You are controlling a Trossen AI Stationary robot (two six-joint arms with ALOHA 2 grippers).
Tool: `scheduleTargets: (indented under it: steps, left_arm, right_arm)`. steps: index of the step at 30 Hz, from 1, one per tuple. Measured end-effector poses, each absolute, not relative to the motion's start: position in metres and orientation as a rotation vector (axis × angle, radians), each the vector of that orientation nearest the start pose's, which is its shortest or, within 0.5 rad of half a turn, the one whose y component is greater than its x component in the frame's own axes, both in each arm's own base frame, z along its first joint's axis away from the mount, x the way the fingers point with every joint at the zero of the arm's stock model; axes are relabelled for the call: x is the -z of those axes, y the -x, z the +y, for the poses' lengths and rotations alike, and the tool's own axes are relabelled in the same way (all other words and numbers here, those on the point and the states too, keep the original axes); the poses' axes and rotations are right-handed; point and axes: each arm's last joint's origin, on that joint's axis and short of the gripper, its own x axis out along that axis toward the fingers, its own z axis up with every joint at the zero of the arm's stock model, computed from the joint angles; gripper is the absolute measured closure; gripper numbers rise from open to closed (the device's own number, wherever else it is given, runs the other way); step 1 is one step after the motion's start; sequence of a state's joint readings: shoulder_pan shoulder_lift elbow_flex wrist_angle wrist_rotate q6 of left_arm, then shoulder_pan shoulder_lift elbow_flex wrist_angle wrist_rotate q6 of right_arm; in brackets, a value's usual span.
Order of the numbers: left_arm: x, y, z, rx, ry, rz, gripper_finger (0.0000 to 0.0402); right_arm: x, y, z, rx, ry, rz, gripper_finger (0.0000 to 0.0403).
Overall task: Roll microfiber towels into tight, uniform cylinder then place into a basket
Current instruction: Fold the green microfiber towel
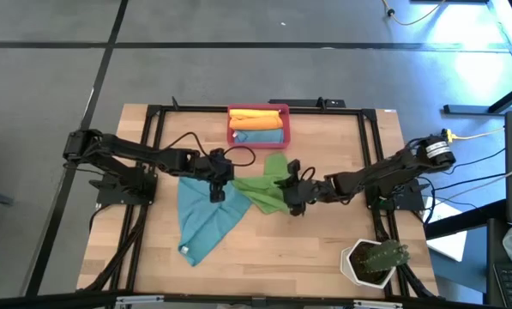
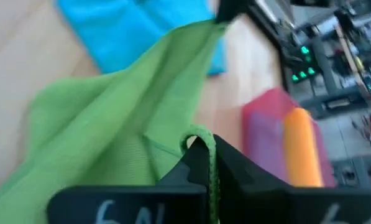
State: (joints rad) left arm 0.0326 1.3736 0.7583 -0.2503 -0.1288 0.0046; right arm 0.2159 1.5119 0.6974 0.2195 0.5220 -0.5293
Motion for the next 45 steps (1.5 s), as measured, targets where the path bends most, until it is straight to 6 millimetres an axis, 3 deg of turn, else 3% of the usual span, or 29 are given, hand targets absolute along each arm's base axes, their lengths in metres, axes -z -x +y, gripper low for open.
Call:
scheduleTargets:
  steps: [5, 9, 18, 22, 26, 30, 45]
  left_arm:
    - [-0.221, -0.275, 0.014, -0.170, -0.111, 0.838, 0.0402]
    - [-0.253, -0.283, 0.016, -0.228, -0.210, 0.821, 0.0402]
    - [-0.362, -0.288, 0.023, -0.393, -0.453, 0.708, 0.0402]
    - [-0.406, -0.281, 0.025, -0.464, -0.517, 0.648, 0.0402]
    - [-0.435, -0.272, 0.029, -0.512, -0.555, 0.610, 0.0402]
    - [-0.447, -0.268, 0.038, -0.535, -0.570, 0.592, 0.0401]
    - [-0.437, -0.264, 0.066, -0.518, -0.504, 0.651, 0.0401]
  right_arm:
    - [-0.216, -0.281, 0.045, 0.223, 0.672, 0.593, 0.0398]
    - [-0.250, -0.262, 0.041, 0.309, 0.655, 0.517, 0.0399]
    - [-0.327, -0.193, 0.023, 0.501, 0.525, 0.231, 0.0401]
    - [-0.349, -0.161, 0.014, 0.593, 0.474, 0.130, 0.0401]
    - [-0.361, -0.137, 0.009, 0.614, 0.428, 0.047, 0.0401]
    - [-0.369, -0.124, 0.006, 0.620, 0.412, 0.002, 0.0402]
    - [-0.375, -0.119, 0.005, 0.626, 0.424, 0.002, 0.0402]
